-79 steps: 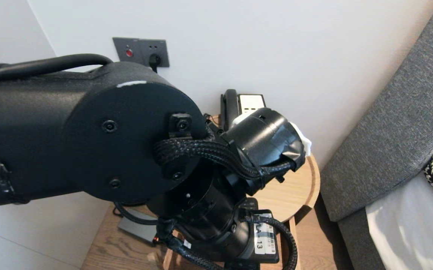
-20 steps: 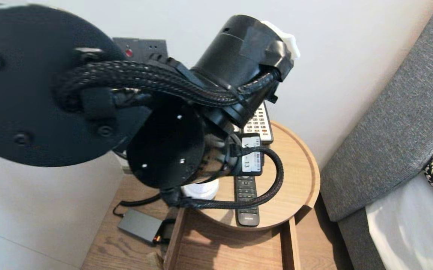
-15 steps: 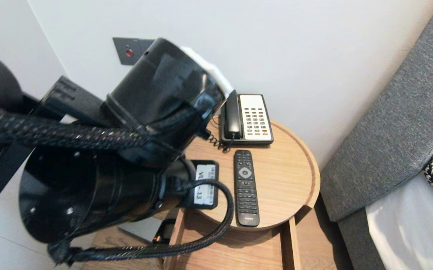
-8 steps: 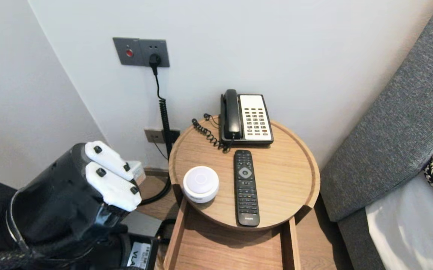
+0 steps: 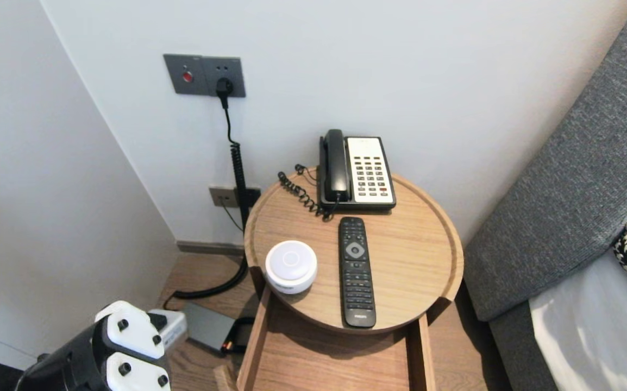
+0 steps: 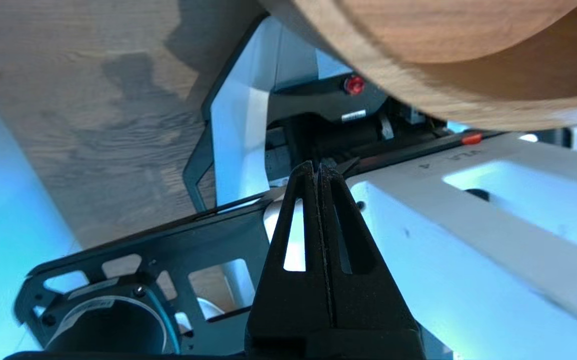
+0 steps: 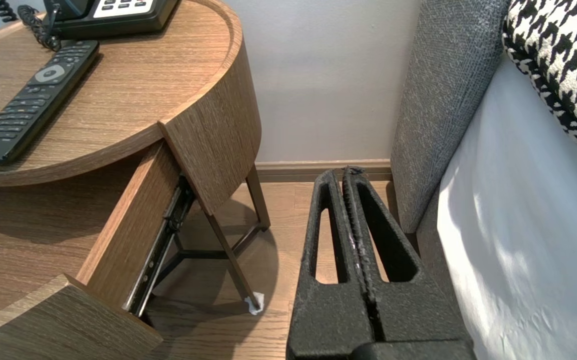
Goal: Close the nightstand drawer
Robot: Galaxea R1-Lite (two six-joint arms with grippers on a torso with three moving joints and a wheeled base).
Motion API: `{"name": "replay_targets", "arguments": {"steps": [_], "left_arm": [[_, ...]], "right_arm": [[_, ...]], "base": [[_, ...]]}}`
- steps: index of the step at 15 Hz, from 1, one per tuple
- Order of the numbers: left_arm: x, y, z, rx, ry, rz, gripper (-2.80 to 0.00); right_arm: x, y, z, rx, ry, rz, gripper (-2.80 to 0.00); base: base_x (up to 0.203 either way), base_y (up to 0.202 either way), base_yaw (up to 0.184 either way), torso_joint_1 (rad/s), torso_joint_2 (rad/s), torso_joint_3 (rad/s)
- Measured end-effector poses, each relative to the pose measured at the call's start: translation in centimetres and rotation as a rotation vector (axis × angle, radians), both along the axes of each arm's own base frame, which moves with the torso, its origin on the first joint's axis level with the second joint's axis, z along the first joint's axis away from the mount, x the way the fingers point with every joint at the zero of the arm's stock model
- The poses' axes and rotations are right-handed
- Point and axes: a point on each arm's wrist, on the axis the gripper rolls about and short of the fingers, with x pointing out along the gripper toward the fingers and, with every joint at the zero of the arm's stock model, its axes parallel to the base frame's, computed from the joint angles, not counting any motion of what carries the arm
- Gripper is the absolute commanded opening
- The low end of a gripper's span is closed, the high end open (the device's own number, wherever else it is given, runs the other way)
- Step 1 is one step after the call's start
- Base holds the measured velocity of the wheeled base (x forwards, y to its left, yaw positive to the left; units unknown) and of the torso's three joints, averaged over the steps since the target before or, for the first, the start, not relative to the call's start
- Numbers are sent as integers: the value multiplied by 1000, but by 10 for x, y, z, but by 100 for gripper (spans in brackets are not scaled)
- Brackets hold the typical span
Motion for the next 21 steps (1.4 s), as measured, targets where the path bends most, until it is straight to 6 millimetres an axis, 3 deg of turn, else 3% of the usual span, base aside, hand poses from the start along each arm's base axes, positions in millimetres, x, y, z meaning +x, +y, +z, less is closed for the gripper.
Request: {"name": "replay_targets", "arguments": {"steps": [8, 21], "left_arm": [[3, -8, -51, -17, 58, -21, -280], [18, -38, -58, -43, 44, -27, -280]], "right_arm": [[0, 0, 0, 0, 0, 0, -280], [0, 0, 0, 0, 0, 0, -280]], "base": [[0, 0, 0, 0, 0, 0], [0, 0, 0, 0, 0, 0]]}}
